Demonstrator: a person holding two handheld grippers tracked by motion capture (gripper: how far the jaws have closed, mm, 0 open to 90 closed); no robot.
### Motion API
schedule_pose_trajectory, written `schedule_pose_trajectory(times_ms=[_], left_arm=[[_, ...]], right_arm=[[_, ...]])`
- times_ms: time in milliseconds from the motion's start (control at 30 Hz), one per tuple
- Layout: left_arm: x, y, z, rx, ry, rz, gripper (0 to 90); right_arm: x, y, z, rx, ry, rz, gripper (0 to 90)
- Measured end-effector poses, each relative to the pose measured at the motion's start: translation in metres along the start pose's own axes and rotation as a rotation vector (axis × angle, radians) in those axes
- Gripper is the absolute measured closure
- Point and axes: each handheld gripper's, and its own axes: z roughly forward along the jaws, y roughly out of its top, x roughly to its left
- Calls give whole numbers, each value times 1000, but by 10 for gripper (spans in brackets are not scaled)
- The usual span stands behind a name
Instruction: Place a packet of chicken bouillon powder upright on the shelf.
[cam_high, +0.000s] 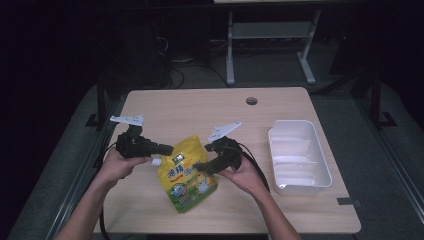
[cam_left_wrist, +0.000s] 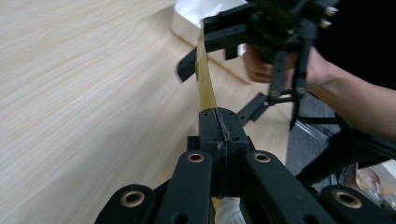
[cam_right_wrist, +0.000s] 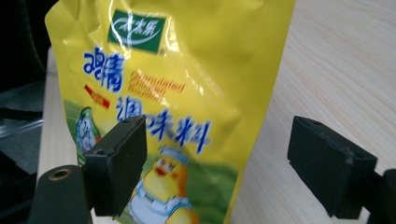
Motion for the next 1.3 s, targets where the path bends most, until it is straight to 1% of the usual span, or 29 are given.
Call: schedule_pose_trajectory(times_ms=[33,133,167,200,267,333,400,467,600,633,667,700,733,767,833,900,933,1000,1067,1167,1200,1233,1300], left_arm=[[-4,3,3,9,-10,16,900],[-9,7,6,22,-21,38,900],[-11,8,7,25,-24,43,900],[-12,10,8,27,-27,52,900],[-15,12,9,32,-26,65,900],[-16,13,10,31,-28,65,900],[-17,13,10,31,-27,69,900],[-18,14,11,31,-28,74,900],[-18,15,10,29,-18,77,900],[-18,15,9,28,-16,78,900],[-18,15,9,28,-16,78,900],[-17,16,8,24,-11,76,900],[-17,16,8,26,-6,77,900],[-17,16,7,28,-5,78,900],[-18,16,7,35,4,87,899],[-18,17,7,45,19,94,889],[-18,17,7,45,19,94,876],[-19,17,5,34,28,107,829],[-21,18,3,24,46,121,765],[-21,18,1,14,45,122,687],[-21,18,-1,7,50,126,687],[-21,18,-4,-1,53,125,628],[-21,17,-8,-8,58,126,590]], right_arm=[[-2,0,0,-5,18,8,200],[-5,-2,3,5,59,15,209],[-6,-2,3,9,91,12,223],[-7,-3,3,7,105,9,247],[-7,-3,3,-3,133,7,324],[-7,-3,1,-14,173,0,406],[-6,-2,0,-15,196,-12,489],[-5,-2,-1,-17,209,-26,544],[-5,-3,-1,-15,238,-24,635],[-5,-3,-2,-14,243,-28,672],[-5,-3,-2,-14,243,-28,672],[-4,-3,-3,-15,249,-39,727],[-3,-2,-3,-12,251,-42,755],[-2,-2,-3,-11,258,-50,836],[3,-1,-3,-4,250,-83,882],[6,0,-3,8,248,-100,890],[6,0,-3,16,253,-99,891],[7,0,-2,23,262,-97,893],[7,0,-3,22,275,-88,893],[8,0,-4,24,276,-88,894],[9,1,-5,25,275,-86,894],[9,1,-8,25,273,-87,895],[8,1,-10,23,264,-86,895]])
